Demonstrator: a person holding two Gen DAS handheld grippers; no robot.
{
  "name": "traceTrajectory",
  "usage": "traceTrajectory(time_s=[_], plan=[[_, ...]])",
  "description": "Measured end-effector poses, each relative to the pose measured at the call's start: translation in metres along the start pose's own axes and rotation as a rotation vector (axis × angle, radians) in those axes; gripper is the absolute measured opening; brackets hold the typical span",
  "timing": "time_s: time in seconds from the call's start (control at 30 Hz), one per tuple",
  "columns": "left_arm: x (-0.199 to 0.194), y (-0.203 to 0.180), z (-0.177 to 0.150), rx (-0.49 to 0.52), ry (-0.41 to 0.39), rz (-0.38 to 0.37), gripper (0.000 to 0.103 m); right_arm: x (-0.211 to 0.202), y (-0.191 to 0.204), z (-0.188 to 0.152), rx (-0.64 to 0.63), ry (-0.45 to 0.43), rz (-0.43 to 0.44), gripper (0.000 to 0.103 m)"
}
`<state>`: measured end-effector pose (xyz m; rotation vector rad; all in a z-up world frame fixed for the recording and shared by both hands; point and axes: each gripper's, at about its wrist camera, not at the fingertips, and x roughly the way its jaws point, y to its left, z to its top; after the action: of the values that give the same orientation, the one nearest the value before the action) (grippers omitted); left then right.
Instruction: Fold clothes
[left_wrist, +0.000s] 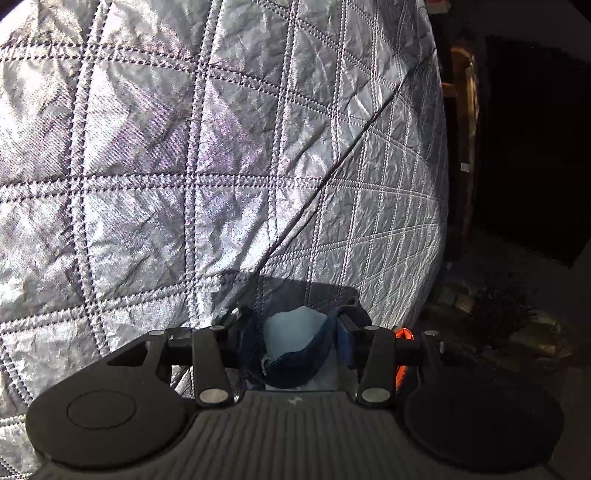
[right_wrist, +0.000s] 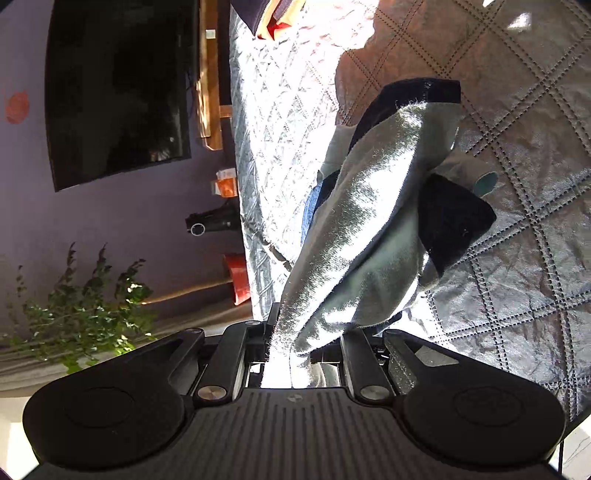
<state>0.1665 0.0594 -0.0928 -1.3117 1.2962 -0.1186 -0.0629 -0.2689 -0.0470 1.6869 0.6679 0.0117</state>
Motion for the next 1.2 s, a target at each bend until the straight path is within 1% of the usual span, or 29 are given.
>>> traceTrajectory(time_s=[0.03, 0.07, 0.1, 0.13, 0.17, 0.23, 0.27, 0.37, 0.43, 0.47, 0.53, 0.63, 0.7, 0.73, 0.8, 0.87, 0.93, 0.97, 1.07, 1.13, 1.2], plan=[[-0.007, 0.006, 0.005, -0.027, -0.027, -0.011, 0.029, -0.006, -0.001, 0.000, 0.003, -0.003, 0.005, 0.012], [-0.010, 0.007, 0.011, -0.052, -0.042, -0.026, 0.032, -0.009, -0.002, 0.002, 0.006, -0.007, 0.002, 0.012], [-0.016, 0.007, 0.015, -0.059, -0.078, -0.025, 0.034, -0.011, -0.003, 0.005, 0.010, -0.011, -0.001, 0.012], [-0.021, 0.004, 0.015, -0.047, -0.102, -0.016, 0.037, -0.013, -0.004, 0.007, 0.014, -0.015, -0.004, 0.012], [-0.023, 0.001, 0.012, -0.028, -0.106, -0.009, 0.044, -0.013, -0.007, 0.008, 0.026, -0.021, -0.002, 0.012], [-0.026, -0.007, 0.007, 0.010, -0.113, 0.005, 0.049, -0.011, -0.011, 0.008, 0.060, -0.029, 0.021, 0.012], [-0.025, -0.011, 0.002, 0.029, -0.104, 0.010, 0.051, -0.009, -0.011, 0.008, 0.065, -0.026, 0.027, 0.013], [-0.014, -0.026, -0.016, 0.070, -0.032, 0.017, 0.057, -0.002, -0.010, 0.005, 0.081, -0.018, 0.043, 0.013], [-0.011, -0.031, -0.028, 0.091, 0.016, 0.006, 0.062, 0.000, -0.010, 0.005, 0.084, -0.017, 0.044, 0.013], [-0.010, -0.032, -0.034, 0.097, 0.040, -0.005, 0.062, 0.001, -0.010, 0.005, 0.083, -0.018, 0.044, 0.013], [-0.009, -0.032, -0.040, 0.079, 0.077, -0.032, 0.063, 0.002, -0.011, 0.006, 0.086, -0.018, 0.041, 0.013], [-0.013, -0.021, -0.040, 0.026, 0.109, -0.082, 0.067, 0.002, -0.015, 0.007, 0.098, -0.020, 0.035, 0.013], [-0.013, -0.017, -0.039, -0.001, 0.111, -0.092, 0.068, 0.002, -0.018, 0.007, 0.107, -0.022, 0.032, 0.013], [-0.004, -0.017, -0.036, -0.009, 0.115, -0.096, 0.069, 0.002, -0.020, 0.006, 0.119, -0.021, 0.034, 0.013], [-0.007, -0.009, -0.041, -0.023, 0.133, -0.114, 0.070, 0.002, -0.019, 0.004, 0.119, -0.019, 0.034, 0.013], [0.003, -0.013, -0.040, -0.034, 0.147, -0.136, 0.073, 0.003, -0.018, 0.001, 0.113, -0.016, 0.031, 0.013], [0.002, -0.011, -0.045, -0.040, 0.155, -0.153, 0.074, 0.003, -0.017, -0.001, 0.111, -0.013, 0.026, 0.013], [0.001, -0.009, -0.048, -0.045, 0.156, -0.159, 0.078, 0.003, -0.016, -0.003, 0.111, -0.011, 0.023, 0.013], [-0.002, -0.003, -0.053, -0.063, 0.144, -0.162, 0.082, 0.005, -0.013, -0.007, 0.092, 0.006, 0.012, 0.013], [-0.010, 0.004, -0.055, -0.077, 0.095, -0.123, 0.079, 0.005, -0.007, -0.012, 0.068, 0.026, 0.019, 0.013], [-0.017, 0.010, -0.048, -0.097, 0.041, -0.081, 0.078, 0.005, 0.002, -0.016, 0.046, 0.047, 0.038, 0.013]])
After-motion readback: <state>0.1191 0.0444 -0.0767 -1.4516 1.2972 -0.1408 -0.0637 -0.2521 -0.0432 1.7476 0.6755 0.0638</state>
